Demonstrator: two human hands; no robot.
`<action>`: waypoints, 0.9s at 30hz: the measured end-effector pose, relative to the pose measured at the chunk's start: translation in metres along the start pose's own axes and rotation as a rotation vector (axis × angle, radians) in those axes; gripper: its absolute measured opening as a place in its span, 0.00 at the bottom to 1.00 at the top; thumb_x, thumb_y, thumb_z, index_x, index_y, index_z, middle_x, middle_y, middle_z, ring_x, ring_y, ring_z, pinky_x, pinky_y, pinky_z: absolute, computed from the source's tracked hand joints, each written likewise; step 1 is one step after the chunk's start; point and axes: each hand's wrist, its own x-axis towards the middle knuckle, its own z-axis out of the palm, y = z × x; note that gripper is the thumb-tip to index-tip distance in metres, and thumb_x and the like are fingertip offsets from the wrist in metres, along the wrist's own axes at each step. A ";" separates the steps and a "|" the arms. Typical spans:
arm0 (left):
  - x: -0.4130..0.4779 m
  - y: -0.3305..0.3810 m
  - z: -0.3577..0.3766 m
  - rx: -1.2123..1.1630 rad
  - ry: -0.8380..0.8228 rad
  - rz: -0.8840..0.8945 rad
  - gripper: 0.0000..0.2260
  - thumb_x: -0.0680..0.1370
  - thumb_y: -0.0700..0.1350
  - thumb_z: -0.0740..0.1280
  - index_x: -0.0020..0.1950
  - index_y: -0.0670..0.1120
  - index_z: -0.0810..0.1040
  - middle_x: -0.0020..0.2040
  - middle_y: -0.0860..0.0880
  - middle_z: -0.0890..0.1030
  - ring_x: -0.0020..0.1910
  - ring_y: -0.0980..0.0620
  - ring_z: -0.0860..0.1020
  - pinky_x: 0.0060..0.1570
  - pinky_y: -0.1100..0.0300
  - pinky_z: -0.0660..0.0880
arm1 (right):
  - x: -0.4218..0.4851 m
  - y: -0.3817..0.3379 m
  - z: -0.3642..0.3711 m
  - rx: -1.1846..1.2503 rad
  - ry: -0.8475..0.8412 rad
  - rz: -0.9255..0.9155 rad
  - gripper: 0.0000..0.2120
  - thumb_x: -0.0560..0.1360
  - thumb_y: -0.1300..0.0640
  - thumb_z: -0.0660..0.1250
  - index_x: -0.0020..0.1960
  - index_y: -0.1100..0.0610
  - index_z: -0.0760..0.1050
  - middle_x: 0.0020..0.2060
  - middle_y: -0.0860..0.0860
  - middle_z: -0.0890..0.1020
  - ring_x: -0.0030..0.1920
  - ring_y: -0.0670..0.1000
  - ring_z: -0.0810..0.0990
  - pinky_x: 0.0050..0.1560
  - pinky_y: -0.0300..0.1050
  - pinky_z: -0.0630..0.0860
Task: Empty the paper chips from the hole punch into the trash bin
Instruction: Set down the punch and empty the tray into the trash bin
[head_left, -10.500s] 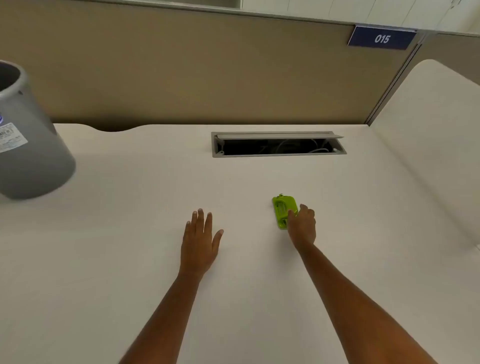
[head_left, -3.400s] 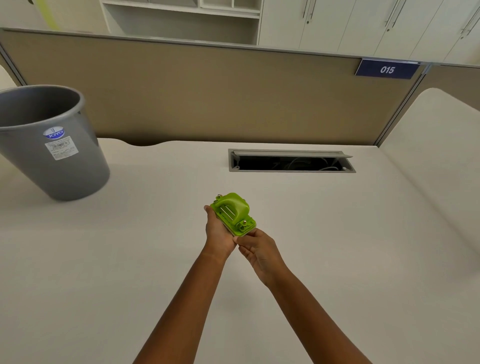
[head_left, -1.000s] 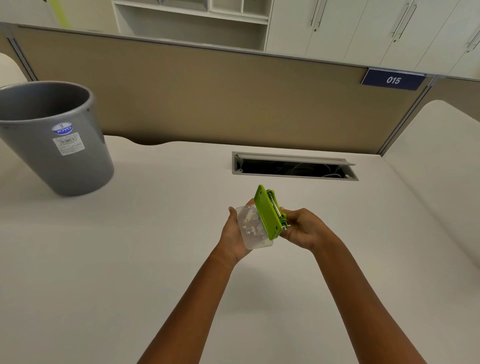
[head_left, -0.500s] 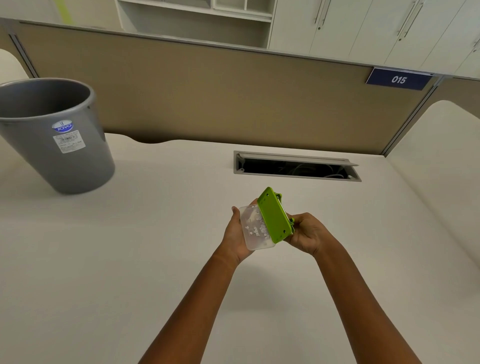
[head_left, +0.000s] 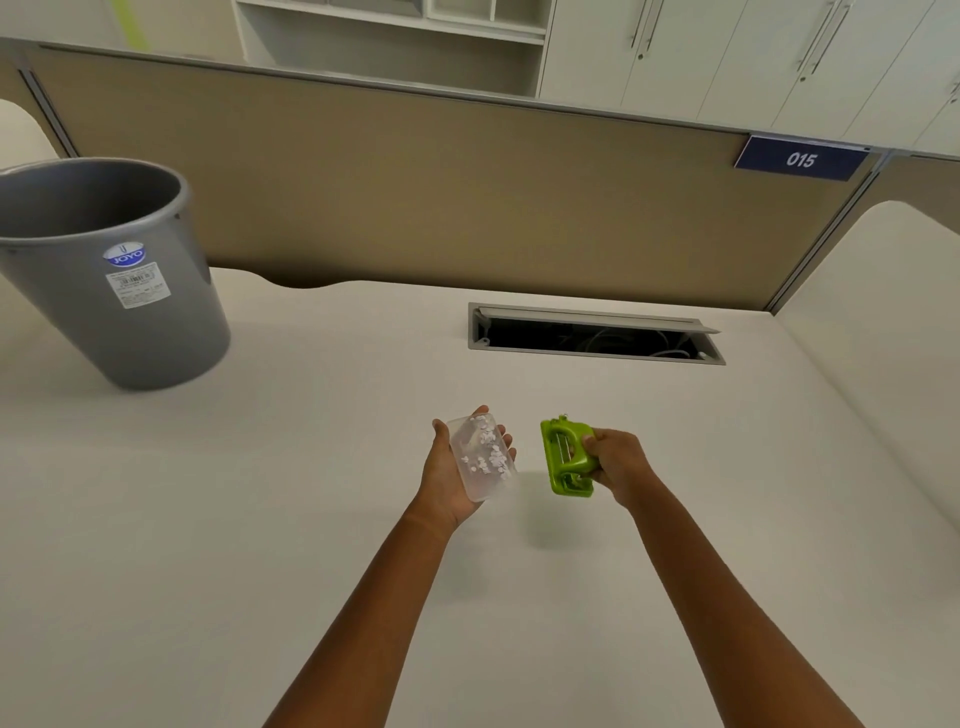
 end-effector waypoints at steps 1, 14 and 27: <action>0.000 0.001 0.000 -0.002 0.005 -0.004 0.24 0.80 0.60 0.46 0.50 0.46 0.76 0.45 0.44 0.75 0.44 0.49 0.74 0.49 0.55 0.71 | 0.004 0.007 0.000 -0.016 0.025 0.014 0.14 0.77 0.67 0.58 0.60 0.69 0.73 0.48 0.64 0.77 0.47 0.58 0.75 0.58 0.58 0.74; -0.001 0.006 0.001 0.030 -0.005 -0.020 0.27 0.79 0.61 0.46 0.50 0.44 0.77 0.39 0.46 0.81 0.43 0.50 0.76 0.39 0.59 0.79 | 0.021 0.051 -0.007 -0.180 0.165 0.051 0.11 0.75 0.66 0.61 0.55 0.67 0.77 0.42 0.60 0.77 0.44 0.57 0.75 0.42 0.52 0.77; -0.004 0.005 0.004 0.007 -0.004 -0.043 0.28 0.79 0.61 0.47 0.49 0.42 0.77 0.33 0.44 0.84 0.44 0.49 0.76 0.34 0.61 0.81 | 0.024 0.065 -0.013 -0.218 0.181 0.063 0.11 0.75 0.64 0.62 0.55 0.67 0.77 0.44 0.64 0.80 0.45 0.57 0.76 0.54 0.57 0.77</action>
